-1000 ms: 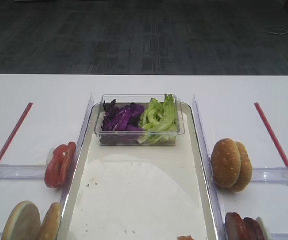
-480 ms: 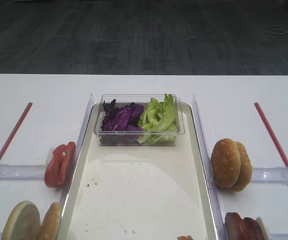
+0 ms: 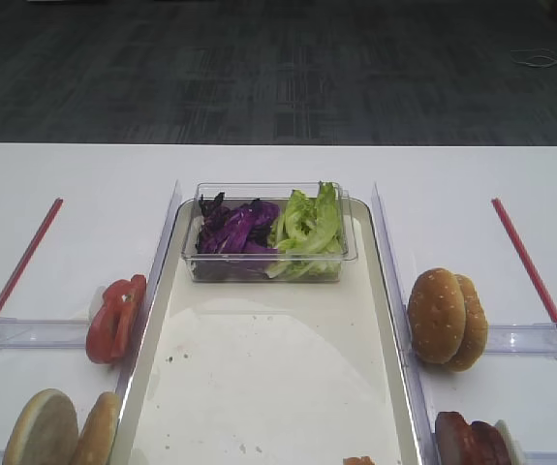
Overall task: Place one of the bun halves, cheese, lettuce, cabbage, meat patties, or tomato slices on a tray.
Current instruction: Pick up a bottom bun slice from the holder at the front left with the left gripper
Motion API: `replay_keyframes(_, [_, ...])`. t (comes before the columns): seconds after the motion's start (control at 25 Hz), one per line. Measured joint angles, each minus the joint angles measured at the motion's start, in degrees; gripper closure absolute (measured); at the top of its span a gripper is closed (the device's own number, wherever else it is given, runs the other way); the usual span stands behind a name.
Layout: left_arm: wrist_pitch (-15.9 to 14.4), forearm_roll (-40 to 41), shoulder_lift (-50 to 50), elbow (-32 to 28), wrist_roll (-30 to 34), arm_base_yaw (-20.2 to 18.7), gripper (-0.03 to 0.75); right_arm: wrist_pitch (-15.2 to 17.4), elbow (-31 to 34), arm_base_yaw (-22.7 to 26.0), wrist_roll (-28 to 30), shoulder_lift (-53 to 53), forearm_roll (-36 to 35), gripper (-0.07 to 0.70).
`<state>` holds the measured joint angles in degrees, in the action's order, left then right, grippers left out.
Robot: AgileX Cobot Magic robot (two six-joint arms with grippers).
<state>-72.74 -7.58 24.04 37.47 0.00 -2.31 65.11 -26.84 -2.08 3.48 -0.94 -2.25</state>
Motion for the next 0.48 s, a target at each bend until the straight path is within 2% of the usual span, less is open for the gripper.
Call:
replay_keyframes(0.12, [0.37,-0.24,7.07,2.13,-1.0,0.0,0.31,0.0,0.0,0.0,0.0,0.0,0.0,0.43])
replay_keyframes(0.48, [0.83,-1.2,18.49,5.22,-1.23,-0.12,0.31,0.0,0.0,0.0,0.0,0.0,0.0,0.43])
